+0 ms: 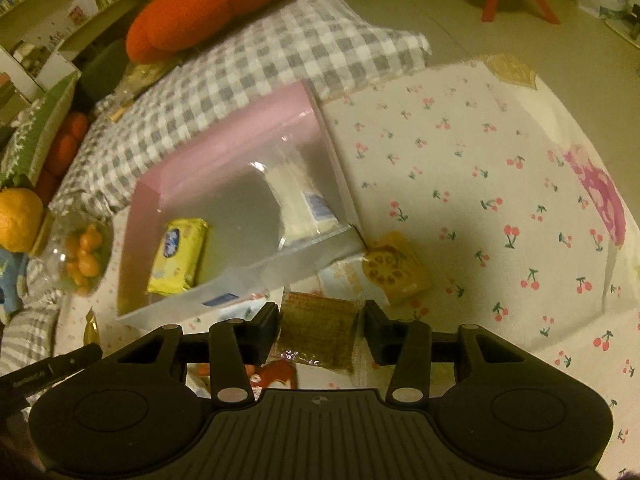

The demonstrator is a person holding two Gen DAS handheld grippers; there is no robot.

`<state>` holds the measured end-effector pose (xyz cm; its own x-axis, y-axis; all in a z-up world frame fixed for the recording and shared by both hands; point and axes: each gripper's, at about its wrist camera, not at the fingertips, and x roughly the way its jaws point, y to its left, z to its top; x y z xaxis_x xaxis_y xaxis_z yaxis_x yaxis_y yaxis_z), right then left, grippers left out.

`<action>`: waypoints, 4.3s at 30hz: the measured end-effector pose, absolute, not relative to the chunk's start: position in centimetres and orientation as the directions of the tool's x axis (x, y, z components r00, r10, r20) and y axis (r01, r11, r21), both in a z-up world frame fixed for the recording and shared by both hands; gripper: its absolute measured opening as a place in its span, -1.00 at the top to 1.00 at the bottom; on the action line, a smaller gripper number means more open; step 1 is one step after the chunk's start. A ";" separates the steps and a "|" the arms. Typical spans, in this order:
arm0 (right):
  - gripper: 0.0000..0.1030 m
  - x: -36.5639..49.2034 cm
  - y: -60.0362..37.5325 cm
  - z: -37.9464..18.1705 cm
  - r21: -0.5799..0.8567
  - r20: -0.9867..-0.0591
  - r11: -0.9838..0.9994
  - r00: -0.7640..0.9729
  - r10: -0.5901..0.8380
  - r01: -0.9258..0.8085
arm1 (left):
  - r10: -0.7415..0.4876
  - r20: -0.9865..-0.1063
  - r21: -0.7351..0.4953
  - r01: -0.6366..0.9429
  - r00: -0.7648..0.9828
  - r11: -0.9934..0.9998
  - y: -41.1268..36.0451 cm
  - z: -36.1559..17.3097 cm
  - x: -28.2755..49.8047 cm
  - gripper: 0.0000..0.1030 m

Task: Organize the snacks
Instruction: 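Carry the gold bar and brown pack into the pink box and release both, then withdraw both tools and move them toward the remaining snack pile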

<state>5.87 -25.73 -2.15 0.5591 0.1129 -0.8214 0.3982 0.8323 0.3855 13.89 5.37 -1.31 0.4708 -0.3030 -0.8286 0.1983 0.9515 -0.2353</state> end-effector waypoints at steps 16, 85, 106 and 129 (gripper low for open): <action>0.13 8.5 -25.7 -0.4 0.502 -0.743 0.796 0.639 0.196 0.339 | -0.435 -0.753 -0.321 0.301 0.494 0.898 -1.3 0.8 15.6 0.50; -0.72 5.2 -24.2 1.8 0.334 -0.768 0.914 0.629 0.123 0.229 | -0.401 -0.788 -0.284 0.302 0.467 0.910 0.9 -0.2 12.9 -0.95; -0.73 -0.5 -22.5 0.7 0.349 -0.800 0.928 0.558 0.223 0.128 | -0.385 -0.836 -0.252 0.350 0.390 0.902 5.1 -2.8 8.1 -0.90; -0.72 -2.3 -16.1 -4.0 0.390 -0.856 0.918 0.341 0.389 -0.069 | -0.370 -0.883 -0.173 0.533 0.290 0.828 5.6 -6.3 5.9 -0.50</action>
<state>-2.30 -16.12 -3.96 0.3406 0.3894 -0.8558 -0.0689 0.9181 0.3904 5.88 5.62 -6.35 0.2895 -0.3703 -0.8826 0.5332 0.8282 -0.1725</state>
